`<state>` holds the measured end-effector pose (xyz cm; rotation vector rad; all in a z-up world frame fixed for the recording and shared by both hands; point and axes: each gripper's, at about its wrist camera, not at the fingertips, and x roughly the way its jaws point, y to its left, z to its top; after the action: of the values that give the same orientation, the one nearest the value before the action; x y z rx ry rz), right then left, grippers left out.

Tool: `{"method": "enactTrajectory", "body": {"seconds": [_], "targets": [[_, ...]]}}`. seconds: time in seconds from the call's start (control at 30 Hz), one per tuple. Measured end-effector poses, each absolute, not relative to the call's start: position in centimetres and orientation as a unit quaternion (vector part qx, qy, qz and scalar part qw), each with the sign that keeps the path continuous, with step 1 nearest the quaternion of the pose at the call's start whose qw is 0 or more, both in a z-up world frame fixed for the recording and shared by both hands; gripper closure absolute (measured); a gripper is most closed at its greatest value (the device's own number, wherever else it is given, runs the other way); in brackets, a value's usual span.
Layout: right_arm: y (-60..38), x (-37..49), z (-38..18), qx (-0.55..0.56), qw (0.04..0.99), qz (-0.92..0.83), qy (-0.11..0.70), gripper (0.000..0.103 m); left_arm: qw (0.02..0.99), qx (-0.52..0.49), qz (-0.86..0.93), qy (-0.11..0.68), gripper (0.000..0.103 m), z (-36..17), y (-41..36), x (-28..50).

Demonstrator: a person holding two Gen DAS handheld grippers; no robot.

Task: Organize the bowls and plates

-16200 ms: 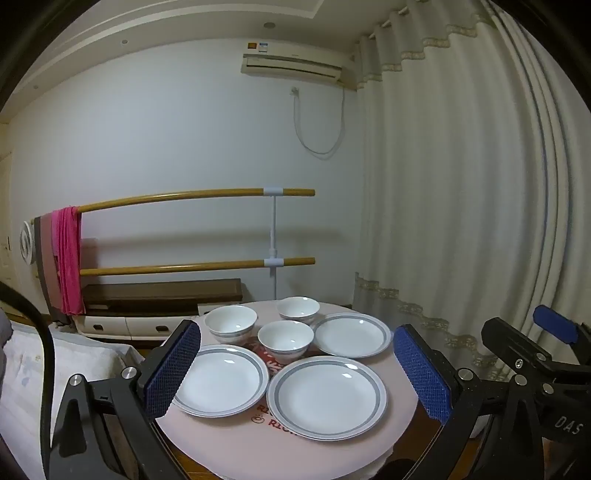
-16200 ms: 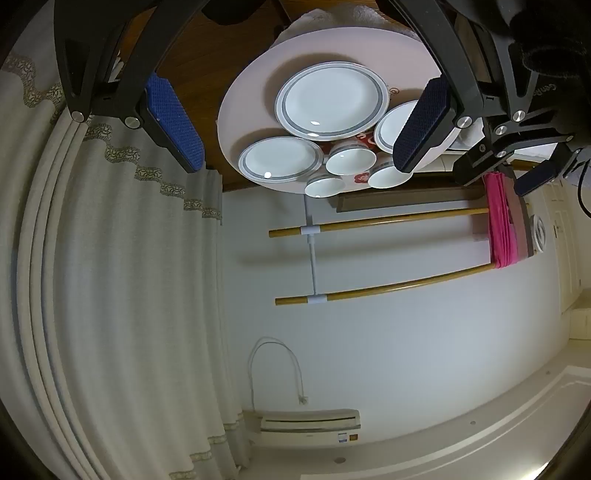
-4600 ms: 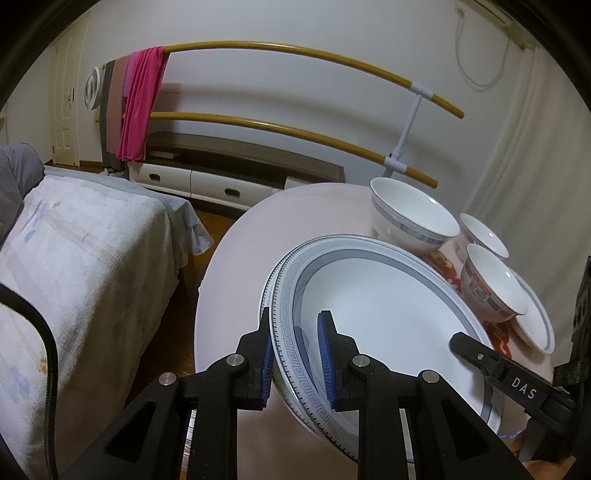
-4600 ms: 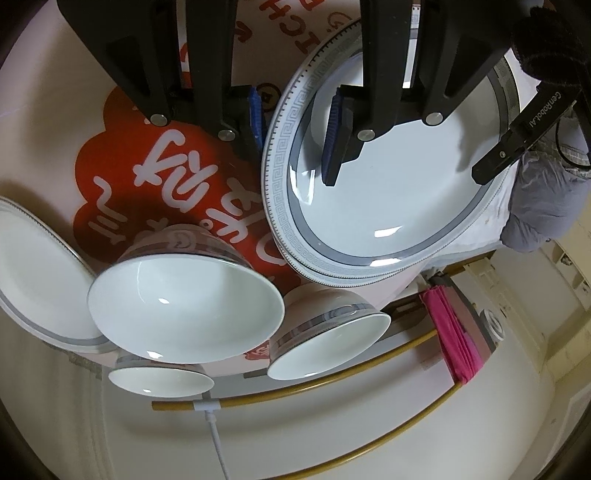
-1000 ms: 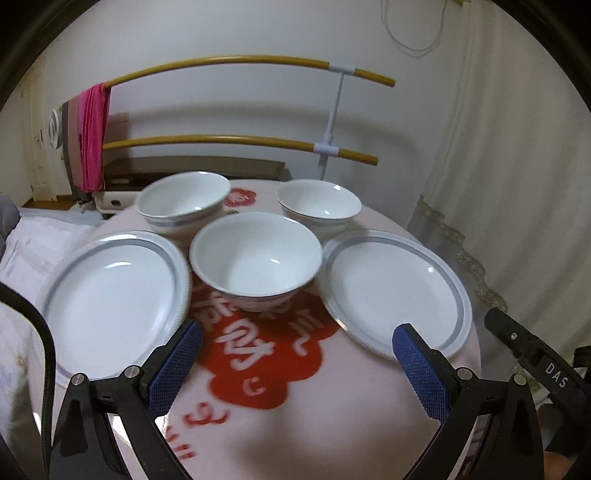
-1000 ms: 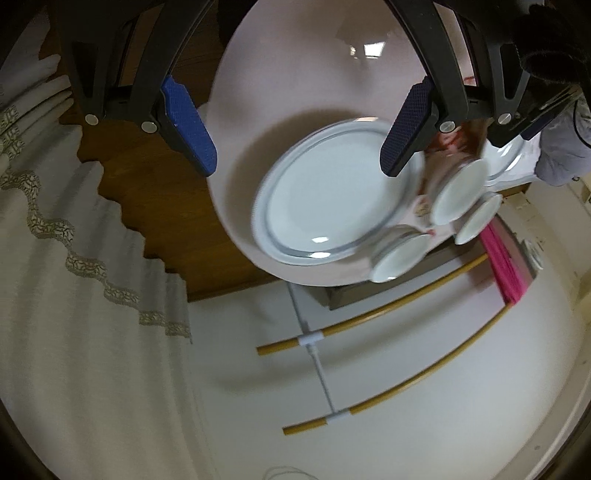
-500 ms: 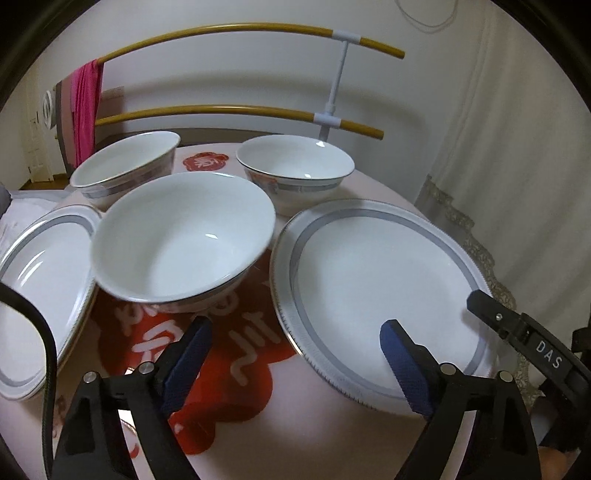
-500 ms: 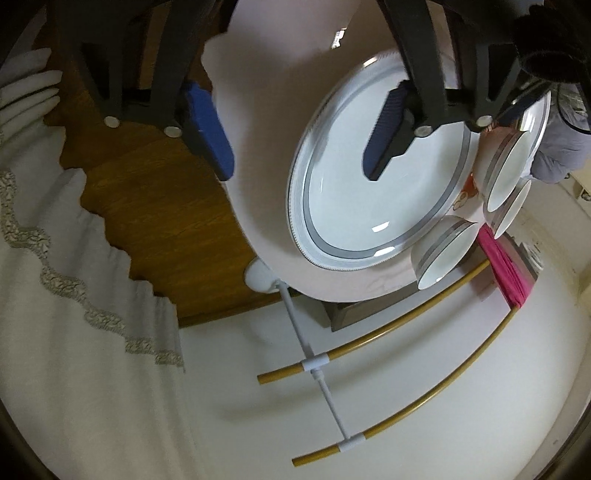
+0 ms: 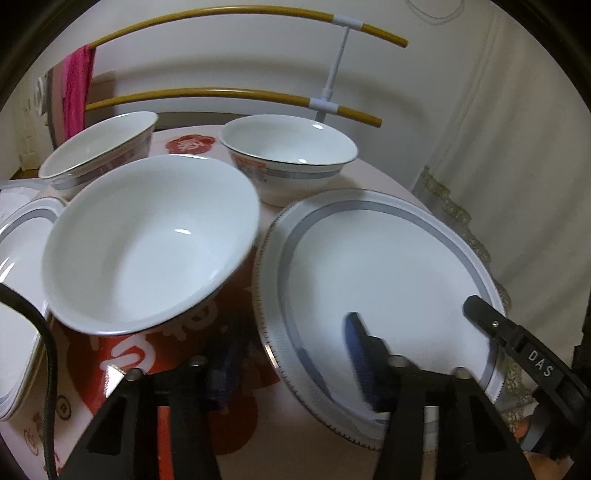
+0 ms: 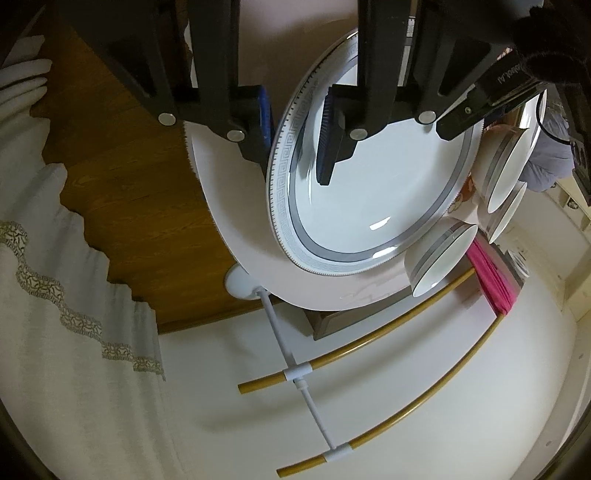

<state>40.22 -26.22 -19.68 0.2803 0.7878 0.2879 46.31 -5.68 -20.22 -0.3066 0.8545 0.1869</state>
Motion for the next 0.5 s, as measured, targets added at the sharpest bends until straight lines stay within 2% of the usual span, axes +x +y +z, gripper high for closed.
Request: {"method": "enactTrajectory", "body": {"seconds": [0.07, 0.1, 0.5], "targets": [[-26.3, 40.3, -19.8, 0.137, 0.903, 0.141, 0.381, 0.087, 0.895, -0.144, 0.089, 0.412, 0.064, -20.3, -5.8, 46.5], [-26.5, 40.3, -19.8, 0.14, 0.903, 0.144, 0.38, 0.087, 0.895, -0.143, 0.085, 0.414, 0.07, -20.3, -5.9, 46.6], [-26.2, 39.3, -19.5, 0.128, 0.907, 0.145, 0.375, 0.087, 0.901, -0.131, 0.089, 0.403, 0.078, -19.4, -6.1, 44.7]]}}
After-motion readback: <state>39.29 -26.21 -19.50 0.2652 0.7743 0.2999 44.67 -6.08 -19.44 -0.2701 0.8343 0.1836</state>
